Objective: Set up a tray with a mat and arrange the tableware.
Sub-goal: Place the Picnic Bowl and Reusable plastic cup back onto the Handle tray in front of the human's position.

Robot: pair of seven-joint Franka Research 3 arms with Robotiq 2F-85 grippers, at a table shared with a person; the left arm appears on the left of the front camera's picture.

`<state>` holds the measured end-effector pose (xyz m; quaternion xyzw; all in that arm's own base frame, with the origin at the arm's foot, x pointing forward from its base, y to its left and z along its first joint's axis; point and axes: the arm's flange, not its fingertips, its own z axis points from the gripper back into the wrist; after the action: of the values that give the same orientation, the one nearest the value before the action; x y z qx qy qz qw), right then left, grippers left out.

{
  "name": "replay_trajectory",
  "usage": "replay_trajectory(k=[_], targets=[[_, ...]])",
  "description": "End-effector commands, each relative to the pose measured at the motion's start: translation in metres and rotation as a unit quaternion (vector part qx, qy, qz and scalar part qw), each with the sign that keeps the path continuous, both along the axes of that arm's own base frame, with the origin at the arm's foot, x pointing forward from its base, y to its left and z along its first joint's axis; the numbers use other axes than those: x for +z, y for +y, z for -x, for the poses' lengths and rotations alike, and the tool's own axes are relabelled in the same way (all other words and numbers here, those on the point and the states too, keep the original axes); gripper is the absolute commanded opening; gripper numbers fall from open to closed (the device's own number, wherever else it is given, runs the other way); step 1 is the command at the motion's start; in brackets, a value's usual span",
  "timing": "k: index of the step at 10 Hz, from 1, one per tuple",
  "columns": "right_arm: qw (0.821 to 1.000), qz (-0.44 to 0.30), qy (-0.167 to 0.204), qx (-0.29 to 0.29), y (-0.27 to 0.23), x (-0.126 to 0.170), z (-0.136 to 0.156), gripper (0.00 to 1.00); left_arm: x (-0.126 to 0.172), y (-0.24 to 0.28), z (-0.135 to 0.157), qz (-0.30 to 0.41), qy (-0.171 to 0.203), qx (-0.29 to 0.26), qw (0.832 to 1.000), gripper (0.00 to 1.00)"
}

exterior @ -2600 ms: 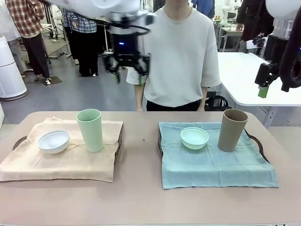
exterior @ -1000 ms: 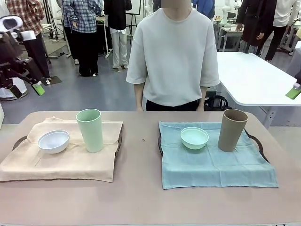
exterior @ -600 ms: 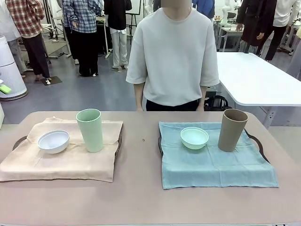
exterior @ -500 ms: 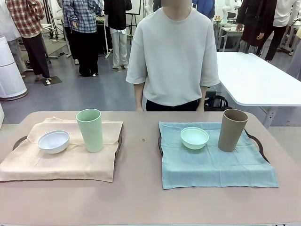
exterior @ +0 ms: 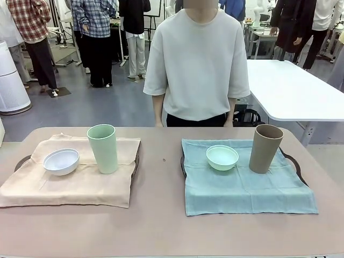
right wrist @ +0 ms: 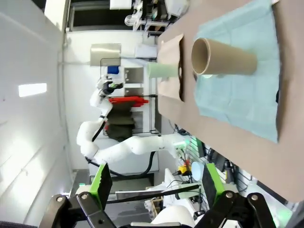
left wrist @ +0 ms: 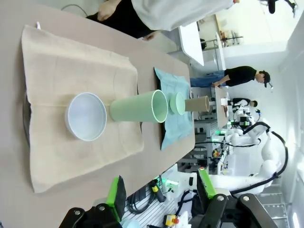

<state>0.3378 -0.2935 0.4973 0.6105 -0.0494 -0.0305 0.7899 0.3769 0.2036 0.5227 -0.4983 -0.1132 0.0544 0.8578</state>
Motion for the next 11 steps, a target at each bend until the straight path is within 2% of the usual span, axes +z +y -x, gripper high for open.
replay_trajectory(k=[1,3,4,5,11], targets=[[0.999,-0.022,-0.027,0.020,0.019,0.000,0.021,1.00,-0.006,-0.005,-0.008,0.006,-0.003,-0.008,1.000,0.80],[0.999,-0.023,-0.036,0.030,0.027,0.000,0.041,1.00,-0.004,-0.001,-0.011,0.009,-0.015,-0.002,1.000,0.80],[0.998,-0.022,-0.038,0.051,0.031,-0.001,0.040,1.00,0.001,-0.003,-0.008,-0.004,-0.041,-0.001,0.999,0.80],[0.999,-0.025,-0.022,0.021,0.019,0.003,0.026,1.00,-0.007,-0.004,-0.009,0.002,0.008,-0.003,1.000,0.80],[0.999,-0.025,-0.022,0.021,0.019,0.003,0.026,1.00,-0.007,-0.004,-0.009,0.002,0.008,-0.003,1.000,0.80]])
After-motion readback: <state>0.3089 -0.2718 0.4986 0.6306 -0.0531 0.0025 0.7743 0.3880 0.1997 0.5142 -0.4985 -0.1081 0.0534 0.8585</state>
